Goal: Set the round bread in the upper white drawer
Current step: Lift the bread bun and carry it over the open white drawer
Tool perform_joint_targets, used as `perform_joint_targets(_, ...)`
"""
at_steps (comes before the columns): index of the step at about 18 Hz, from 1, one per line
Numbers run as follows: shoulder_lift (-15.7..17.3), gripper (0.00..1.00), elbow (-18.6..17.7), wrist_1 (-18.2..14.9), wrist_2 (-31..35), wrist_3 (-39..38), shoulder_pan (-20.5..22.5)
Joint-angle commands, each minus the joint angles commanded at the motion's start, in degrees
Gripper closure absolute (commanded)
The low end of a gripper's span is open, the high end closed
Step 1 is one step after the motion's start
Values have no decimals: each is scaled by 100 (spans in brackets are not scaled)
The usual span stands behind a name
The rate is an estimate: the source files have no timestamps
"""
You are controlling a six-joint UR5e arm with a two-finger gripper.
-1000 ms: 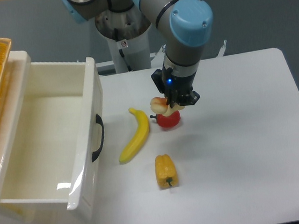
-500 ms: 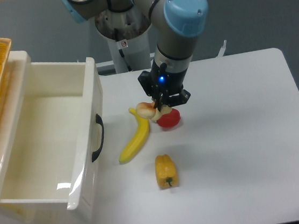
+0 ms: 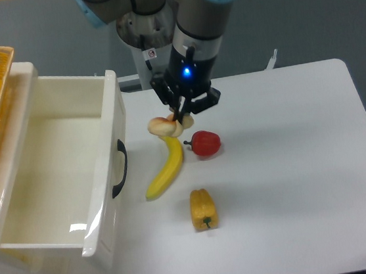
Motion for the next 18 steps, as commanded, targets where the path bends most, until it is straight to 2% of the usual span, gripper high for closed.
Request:
perform_joint_targets(4,158,100,17,26,-308,-651,-61)
perform_joint_targets(9,317,100,44,26,-520,-835,-97)
perform_joint_targets(18,273,97,18,53,-810,-1205,-518)
